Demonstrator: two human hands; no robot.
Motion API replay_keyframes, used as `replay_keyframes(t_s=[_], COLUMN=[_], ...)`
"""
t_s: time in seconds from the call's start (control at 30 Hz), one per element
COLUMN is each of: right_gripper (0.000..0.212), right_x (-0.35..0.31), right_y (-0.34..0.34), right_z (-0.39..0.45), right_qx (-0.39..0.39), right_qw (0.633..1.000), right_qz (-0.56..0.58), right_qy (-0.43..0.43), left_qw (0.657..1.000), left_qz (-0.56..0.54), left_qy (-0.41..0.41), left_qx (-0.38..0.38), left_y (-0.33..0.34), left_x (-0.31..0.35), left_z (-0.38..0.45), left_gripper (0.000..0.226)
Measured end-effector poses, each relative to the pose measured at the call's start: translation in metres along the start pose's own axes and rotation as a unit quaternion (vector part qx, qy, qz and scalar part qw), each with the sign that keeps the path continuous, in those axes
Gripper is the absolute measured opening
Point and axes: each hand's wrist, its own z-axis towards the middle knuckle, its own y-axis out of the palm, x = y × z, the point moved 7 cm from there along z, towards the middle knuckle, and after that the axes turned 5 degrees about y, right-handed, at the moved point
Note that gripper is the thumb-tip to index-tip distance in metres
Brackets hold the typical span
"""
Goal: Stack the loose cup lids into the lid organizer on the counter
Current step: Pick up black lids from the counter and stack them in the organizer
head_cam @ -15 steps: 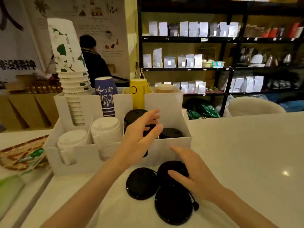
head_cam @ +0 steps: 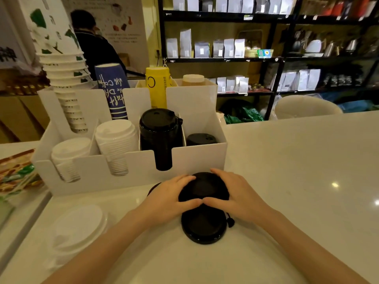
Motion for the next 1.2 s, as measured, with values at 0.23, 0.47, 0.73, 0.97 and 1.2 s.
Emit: replay_keyframes(t_s=[0.23, 0.47, 0.73, 0.97, 1.2], right_gripper=[0.078, 0.077, 0.084, 0.089, 0.07], right_x=[-0.005, -0.026, -0.079, -0.101, -0.103], right_y=[-0.009, -0.038, -0.088, -0.09, -0.065], right_z=[0.001, 0.013, 0.041, 0.081, 0.102], right_qx=[0.007, 0.029, 0.117, 0.162, 0.141], right_qw=[0.999, 0.993, 0.972, 0.937, 0.943], right_qz=[0.035, 0.116, 0.18, 0.287, 0.278], right_qy=[-0.009, -0.026, -0.099, -0.116, -0.119], left_qw=[0.999, 0.991, 0.966, 0.932, 0.938], left_qz=[-0.013, -0.091, -0.109, -0.14, -0.117], left_qy=[0.005, -0.001, 0.022, 0.024, -0.011], left_qx=[0.029, 0.096, 0.232, 0.333, 0.327], left_y=[-0.016, -0.065, -0.144, -0.175, -0.173], left_x=[0.005, 0.018, 0.027, 0.003, -0.025], left_z=[0.007, 0.009, 0.009, 0.007, 0.016], left_gripper=[0.064, 0.064, 0.068, 0.064, 0.052])
